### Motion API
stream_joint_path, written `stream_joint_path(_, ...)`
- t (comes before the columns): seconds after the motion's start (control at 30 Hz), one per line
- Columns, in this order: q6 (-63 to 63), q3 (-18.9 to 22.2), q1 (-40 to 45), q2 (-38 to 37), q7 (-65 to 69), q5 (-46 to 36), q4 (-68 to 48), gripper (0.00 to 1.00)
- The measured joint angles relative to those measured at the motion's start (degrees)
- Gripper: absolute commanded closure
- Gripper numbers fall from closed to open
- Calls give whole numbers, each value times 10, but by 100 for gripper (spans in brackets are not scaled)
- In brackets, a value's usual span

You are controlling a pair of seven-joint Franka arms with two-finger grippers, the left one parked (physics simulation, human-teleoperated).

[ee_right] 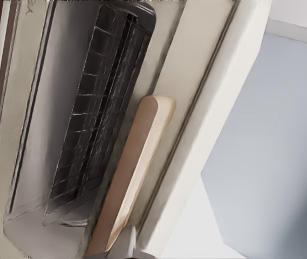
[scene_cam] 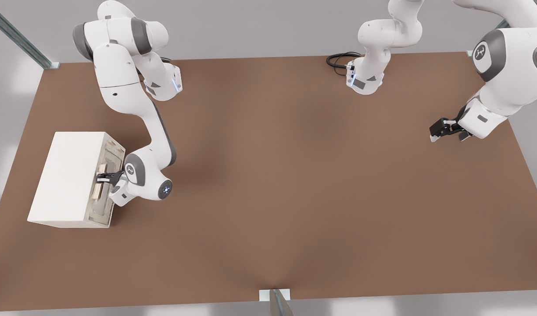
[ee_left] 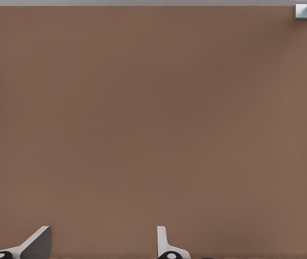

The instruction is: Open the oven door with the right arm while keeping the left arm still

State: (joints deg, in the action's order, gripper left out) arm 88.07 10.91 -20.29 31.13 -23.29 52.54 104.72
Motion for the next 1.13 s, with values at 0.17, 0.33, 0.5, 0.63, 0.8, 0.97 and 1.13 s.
stream_joint_path(0.17,4,-1,-7,1,-8,-8,0,100)
stream_joint_path(0.33,-8,-30,-39,-2,-19,-5,-15,99)
stream_joint_path(0.5,-5,-95,-53,-47,-22,-152,-111,0)
stream_joint_path(0.63,-11,-99,56,-192,37,-350,-223,0)
stream_joint_path(0.8,-57,-96,111,-194,108,-463,-316,0)
stream_joint_path(0.97,-80,-96,125,-196,163,-494,-323,0)
stream_joint_path(1.13,-94,-96,125,-196,205,-503,-323,0)
